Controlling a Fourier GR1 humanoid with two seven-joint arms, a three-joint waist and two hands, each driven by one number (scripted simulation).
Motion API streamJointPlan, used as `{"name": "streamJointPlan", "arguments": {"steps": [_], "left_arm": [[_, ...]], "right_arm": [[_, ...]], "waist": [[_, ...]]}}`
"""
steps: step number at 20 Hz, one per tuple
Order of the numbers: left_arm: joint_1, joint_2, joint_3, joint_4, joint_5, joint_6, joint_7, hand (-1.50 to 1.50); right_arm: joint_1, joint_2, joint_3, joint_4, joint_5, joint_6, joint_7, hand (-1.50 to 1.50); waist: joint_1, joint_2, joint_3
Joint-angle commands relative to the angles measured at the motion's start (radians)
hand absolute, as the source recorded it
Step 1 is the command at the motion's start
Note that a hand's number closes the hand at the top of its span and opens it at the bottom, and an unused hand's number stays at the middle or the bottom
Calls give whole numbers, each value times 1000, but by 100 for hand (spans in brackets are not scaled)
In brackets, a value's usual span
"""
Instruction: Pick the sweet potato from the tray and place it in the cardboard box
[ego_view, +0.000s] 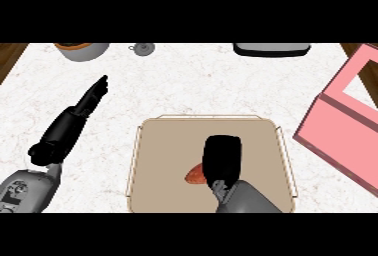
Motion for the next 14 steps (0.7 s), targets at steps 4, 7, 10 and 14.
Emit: {"name": "streamJointPlan", "arguments": {"steps": [4,7,10,14], "left_arm": [[9,-9,25,-1,-1,-24,8,0],[-2,-14,22,5,-4,-23,-14,0],[20,-44,-6,-13,-40,16,14,0],[-6,-33,30,11,-19,-14,19,0]], "right_arm": [[11,-48,42,-115,-41,-75,-284,150],[80,-80,122,-251,-157,-147,-535,150],[133,-202,115,-389,-157,-236,-646,150],[105,-327,53,-549,-141,-244,-741,150]], "waist": [[3,2,1],[1,4,5],[-16,-3,3],[-18,-1,1]]}}
